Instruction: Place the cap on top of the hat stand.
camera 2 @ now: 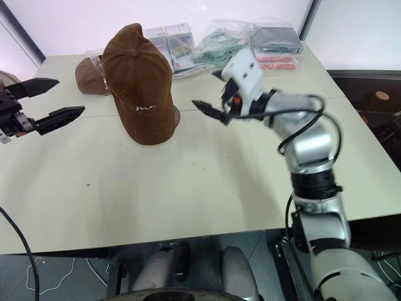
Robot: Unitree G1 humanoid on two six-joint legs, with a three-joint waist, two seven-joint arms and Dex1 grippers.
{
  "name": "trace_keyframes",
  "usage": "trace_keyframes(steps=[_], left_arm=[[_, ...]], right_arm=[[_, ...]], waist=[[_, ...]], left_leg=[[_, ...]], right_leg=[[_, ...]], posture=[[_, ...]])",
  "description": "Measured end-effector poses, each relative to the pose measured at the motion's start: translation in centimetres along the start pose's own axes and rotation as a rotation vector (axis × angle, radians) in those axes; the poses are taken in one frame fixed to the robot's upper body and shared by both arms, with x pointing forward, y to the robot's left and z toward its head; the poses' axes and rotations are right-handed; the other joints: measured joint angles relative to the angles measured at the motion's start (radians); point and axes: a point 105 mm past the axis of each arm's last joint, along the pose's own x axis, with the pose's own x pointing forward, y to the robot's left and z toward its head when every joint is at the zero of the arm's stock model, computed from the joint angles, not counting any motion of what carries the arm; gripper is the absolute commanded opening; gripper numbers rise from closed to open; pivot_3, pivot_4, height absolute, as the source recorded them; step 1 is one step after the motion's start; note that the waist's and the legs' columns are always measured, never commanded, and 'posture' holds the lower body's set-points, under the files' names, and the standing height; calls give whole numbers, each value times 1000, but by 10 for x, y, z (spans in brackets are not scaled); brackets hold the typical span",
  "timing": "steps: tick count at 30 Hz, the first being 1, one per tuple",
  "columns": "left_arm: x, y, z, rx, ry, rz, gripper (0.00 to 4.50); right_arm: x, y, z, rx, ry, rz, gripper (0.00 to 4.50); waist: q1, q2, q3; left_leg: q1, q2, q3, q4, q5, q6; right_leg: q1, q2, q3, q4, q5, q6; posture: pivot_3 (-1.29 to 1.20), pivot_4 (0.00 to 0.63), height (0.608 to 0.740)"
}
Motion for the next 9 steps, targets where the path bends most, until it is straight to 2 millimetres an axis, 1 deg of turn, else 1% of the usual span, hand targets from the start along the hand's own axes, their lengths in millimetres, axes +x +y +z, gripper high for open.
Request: trace_keyframes(steps=[2,5,9], left_arm=[[0,-4,1,-2,2,-38,4500],[-1,-8,0,-3,13,-73,4500],[-2,-11,-4,-25,26,-102,4500]], right_arm=[[-10,5,15,54,-15,101,4474],[-22,7,30,93,-21,169,4474],[-29,11,31,112,1,211,4474]], waist=[[0,0,0],[0,0,0],[-1,0,1]], left_leg=[[0,0,0,0,0,0],[0,0,0,0,0,1],[-2,0,1,0,0,1]], right_leg=[[0,-1,0,0,0,0],[0,-1,0,-1,0,-1],[-2,-1,0,-1,-1,-1]], posture=[[0,150,740],[0,150,740],[0,150,740]])
